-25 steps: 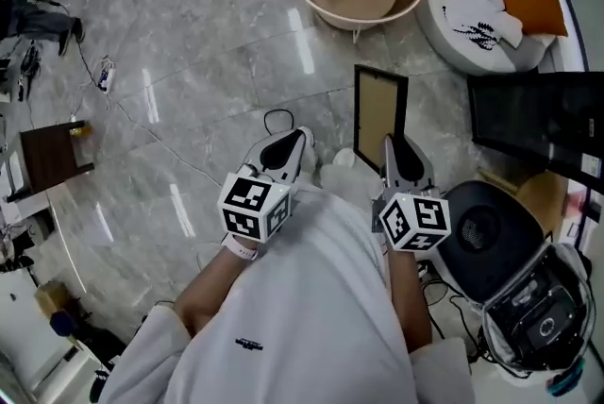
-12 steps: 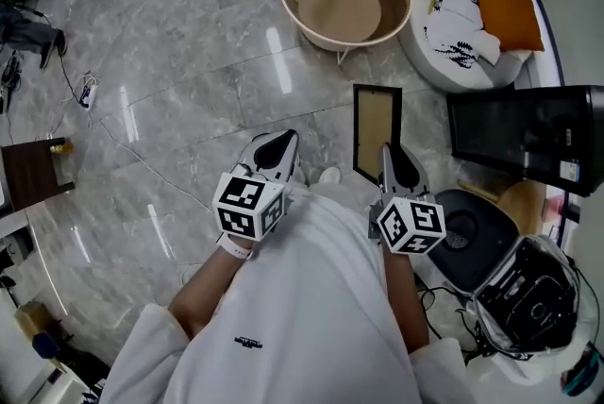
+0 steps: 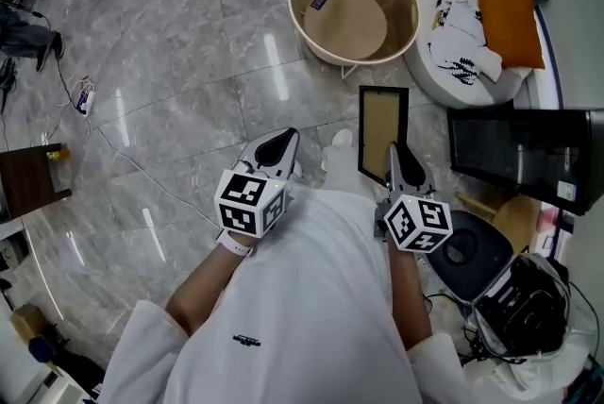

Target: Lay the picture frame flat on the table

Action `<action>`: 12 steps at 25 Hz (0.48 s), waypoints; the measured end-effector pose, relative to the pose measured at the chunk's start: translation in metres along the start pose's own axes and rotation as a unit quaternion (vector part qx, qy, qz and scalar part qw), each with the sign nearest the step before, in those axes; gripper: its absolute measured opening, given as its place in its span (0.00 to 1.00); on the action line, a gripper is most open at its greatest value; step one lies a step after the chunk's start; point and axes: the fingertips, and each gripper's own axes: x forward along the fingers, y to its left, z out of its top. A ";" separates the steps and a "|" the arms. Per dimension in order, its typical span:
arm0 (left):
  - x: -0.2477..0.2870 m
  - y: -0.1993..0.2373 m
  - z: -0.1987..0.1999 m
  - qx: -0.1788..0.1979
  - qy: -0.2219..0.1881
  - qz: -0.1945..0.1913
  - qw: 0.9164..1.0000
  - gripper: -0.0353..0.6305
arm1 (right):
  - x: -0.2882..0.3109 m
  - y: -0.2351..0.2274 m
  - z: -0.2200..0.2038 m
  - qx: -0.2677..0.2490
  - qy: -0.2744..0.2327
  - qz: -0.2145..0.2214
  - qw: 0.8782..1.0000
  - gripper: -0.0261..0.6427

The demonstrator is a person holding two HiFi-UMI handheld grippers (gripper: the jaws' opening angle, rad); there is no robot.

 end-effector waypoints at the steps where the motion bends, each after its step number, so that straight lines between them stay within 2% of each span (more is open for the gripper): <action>1: 0.007 0.003 0.004 -0.001 0.001 0.003 1.000 0.06 | 0.007 -0.004 0.004 0.000 0.001 0.002 1.000 0.13; 8: 0.085 0.018 0.044 -0.002 0.005 0.026 1.000 0.06 | 0.090 -0.053 0.042 0.006 0.012 0.027 1.000 0.13; 12: 0.143 0.026 0.081 0.009 0.027 0.049 0.998 0.06 | 0.145 -0.092 0.072 0.015 0.025 0.043 0.999 0.13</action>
